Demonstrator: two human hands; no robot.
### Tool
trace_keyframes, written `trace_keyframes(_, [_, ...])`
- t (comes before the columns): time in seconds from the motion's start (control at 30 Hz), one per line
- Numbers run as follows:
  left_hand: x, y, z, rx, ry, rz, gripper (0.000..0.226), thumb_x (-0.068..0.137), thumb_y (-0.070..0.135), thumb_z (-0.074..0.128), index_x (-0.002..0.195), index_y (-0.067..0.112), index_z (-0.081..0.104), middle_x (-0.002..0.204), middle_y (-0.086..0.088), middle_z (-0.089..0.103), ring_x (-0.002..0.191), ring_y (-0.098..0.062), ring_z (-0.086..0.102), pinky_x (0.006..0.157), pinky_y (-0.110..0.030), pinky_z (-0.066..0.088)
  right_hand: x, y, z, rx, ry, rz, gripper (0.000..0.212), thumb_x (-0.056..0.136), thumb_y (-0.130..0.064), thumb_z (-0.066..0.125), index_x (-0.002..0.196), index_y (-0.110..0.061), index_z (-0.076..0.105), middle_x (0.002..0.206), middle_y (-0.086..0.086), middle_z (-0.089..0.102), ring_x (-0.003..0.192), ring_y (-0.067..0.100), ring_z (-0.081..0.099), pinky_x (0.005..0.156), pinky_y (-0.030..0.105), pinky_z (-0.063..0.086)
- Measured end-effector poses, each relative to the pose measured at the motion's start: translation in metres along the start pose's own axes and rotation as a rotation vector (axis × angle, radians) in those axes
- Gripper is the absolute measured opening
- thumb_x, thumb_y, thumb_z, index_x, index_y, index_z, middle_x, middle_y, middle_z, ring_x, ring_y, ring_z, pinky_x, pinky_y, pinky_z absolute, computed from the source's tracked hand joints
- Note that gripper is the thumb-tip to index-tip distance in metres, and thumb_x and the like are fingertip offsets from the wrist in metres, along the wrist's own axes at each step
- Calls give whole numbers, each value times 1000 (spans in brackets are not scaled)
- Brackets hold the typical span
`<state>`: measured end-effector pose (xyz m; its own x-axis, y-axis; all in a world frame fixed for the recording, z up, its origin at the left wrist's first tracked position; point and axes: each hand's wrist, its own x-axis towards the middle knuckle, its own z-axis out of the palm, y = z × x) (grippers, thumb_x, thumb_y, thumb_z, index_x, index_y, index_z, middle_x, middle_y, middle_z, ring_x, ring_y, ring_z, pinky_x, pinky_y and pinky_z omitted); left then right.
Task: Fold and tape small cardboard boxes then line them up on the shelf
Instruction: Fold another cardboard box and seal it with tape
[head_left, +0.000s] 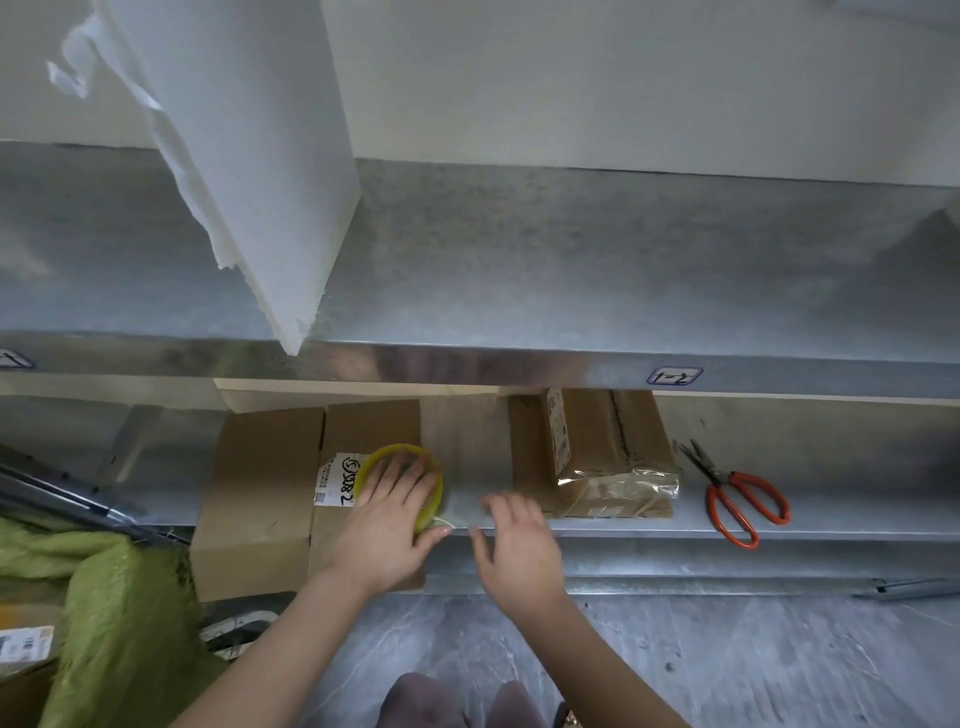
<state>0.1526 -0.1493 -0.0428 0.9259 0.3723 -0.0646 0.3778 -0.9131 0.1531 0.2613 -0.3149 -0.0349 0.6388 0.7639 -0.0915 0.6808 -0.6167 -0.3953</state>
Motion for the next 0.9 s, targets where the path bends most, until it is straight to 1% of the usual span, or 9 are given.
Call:
trace_keyframes(0.1, [-3,19,-16,-37,37,29,73,91,67,22,151,26,27,158,5,25,148,-20,12,121,-38,-2,-33,-2,-27,-17,198,-193,36,92,-38,52,122,-21,63,122,-4,63,118,19,57,97,33,50])
trace_keyframes(0.17, [-4,40,-27,-85,77,51,68,93,64,29,150,27,29,155,6,32,147,-19,17,121,-37,2,-48,7,-48,-36,282,-240,38,92,-38,50,125,-23,63,127,-5,62,125,17,54,102,34,48])
trace_keyframes(0.3, [2,94,-39,-47,180,177,63,93,57,42,145,21,43,145,5,47,140,-20,36,118,-41,20,-56,50,-87,-100,375,-225,39,92,-36,50,127,-24,62,131,-5,60,129,20,50,106,41,44])
trace_keyframes(0.4, [12,130,-38,-49,191,183,65,95,57,38,148,19,38,151,4,40,143,-19,30,121,-39,12,-52,93,-107,-167,403,-172,37,86,-26,66,122,-19,66,127,2,63,123,28,55,101,45,47])
trace_keyframes(0.5, [16,156,-32,-83,169,118,67,95,59,33,150,19,34,155,6,33,147,-16,19,119,-35,4,-50,130,-119,-173,372,-97,44,78,-21,78,121,-17,68,126,6,64,120,32,58,97,47,49])
trace_keyframes(0.57, [17,168,-26,-114,154,36,70,95,62,26,152,21,28,157,8,27,148,-13,8,120,-34,-2,-49,149,-123,-145,332,-61,45,81,-23,76,125,-18,66,129,6,63,123,32,56,98,48,49])
trace_keyframes(0.67, [24,180,-18,-162,138,-121,72,94,66,17,154,26,18,159,11,19,149,-8,3,121,-35,0,-42,166,-126,-60,239,-44,48,89,-25,67,136,-20,57,137,4,57,132,27,47,106,44,42])
trace_keyframes(0.8, [37,208,-16,-552,165,-315,70,94,59,40,151,23,25,157,5,28,145,-13,22,118,-38,22,-30,170,-126,249,101,1,47,92,-19,61,138,-20,48,133,1,57,127,18,48,103,26,38])
trace_keyframes(0.9, [39,221,-16,-756,184,-353,71,91,52,54,149,18,28,149,2,37,136,-14,38,111,-32,33,-21,175,-126,395,114,30,43,87,-14,65,128,-21,53,120,-1,63,113,17,58,98,31,47])
